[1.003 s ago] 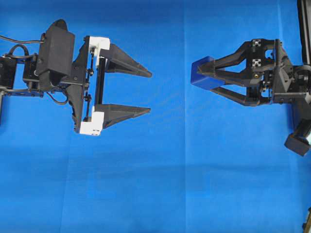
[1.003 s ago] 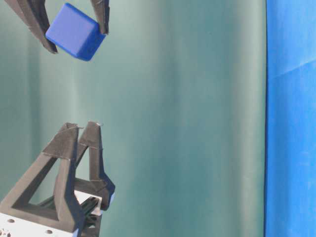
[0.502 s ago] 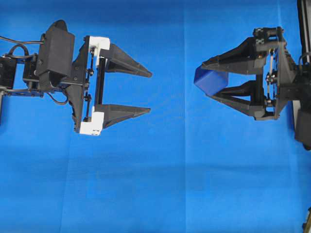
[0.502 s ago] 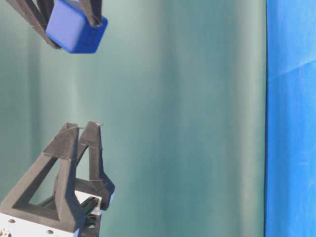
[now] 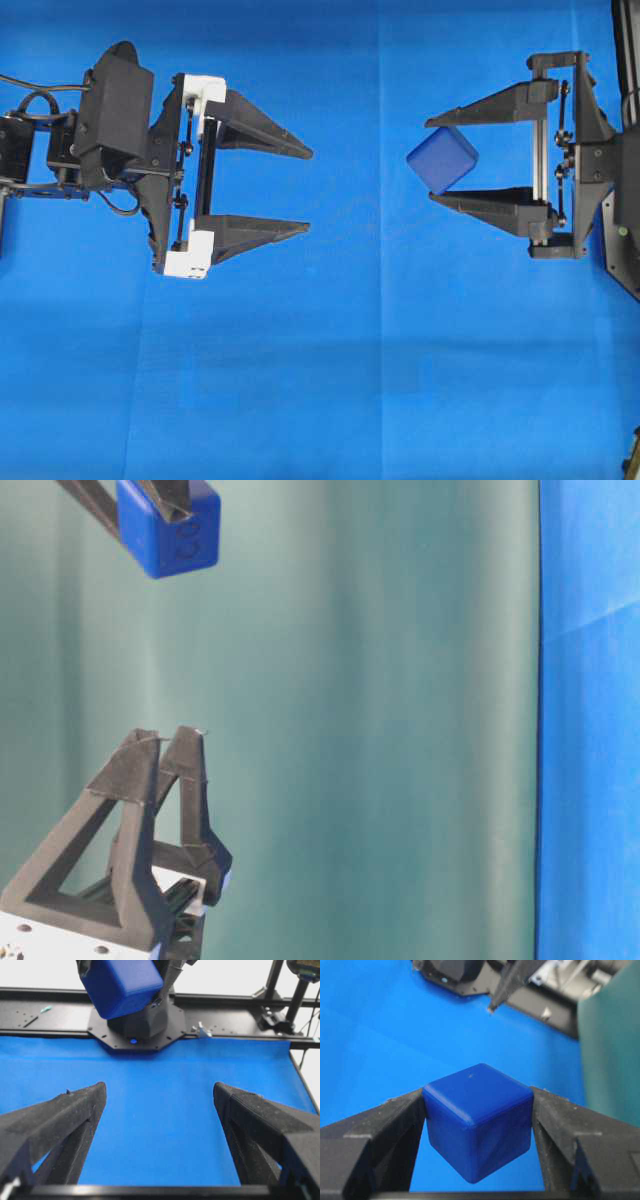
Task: Handover the blue block to the right arm after grasping it with the left arm, then place it in the designated position.
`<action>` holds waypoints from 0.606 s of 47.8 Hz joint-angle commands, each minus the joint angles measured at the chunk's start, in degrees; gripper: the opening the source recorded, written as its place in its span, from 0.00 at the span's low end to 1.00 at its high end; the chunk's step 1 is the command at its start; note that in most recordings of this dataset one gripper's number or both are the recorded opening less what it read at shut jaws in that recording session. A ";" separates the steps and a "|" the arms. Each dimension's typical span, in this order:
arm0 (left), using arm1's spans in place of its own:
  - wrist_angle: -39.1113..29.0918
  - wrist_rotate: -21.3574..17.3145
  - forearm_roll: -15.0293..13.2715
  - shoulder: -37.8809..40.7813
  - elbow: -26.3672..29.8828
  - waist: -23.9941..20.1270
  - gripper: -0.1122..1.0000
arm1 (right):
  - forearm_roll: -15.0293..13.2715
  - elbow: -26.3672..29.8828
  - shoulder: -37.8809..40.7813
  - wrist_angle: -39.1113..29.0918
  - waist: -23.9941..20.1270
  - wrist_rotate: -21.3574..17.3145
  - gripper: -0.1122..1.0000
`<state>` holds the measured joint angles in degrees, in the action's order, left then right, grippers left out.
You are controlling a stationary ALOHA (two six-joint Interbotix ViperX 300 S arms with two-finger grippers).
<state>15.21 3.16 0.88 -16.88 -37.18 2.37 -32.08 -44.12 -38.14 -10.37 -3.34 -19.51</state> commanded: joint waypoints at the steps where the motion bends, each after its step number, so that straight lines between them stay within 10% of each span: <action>1: 0.35 -0.09 0.09 -1.23 0.62 0.09 0.93 | 0.18 0.70 -0.26 -0.62 0.00 -3.52 0.60; 14: 0.26 -0.09 0.09 -1.23 0.62 0.09 0.93 | 0.18 0.62 -1.32 -2.72 -0.09 -13.97 0.60; 29: 0.26 -0.09 0.09 -1.23 0.62 0.09 0.93 | 0.18 0.62 -1.41 -2.72 -0.18 -15.12 0.60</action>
<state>15.21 3.16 0.88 -16.88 -37.18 2.37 -32.08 -44.12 -39.38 -13.27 -3.43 -34.54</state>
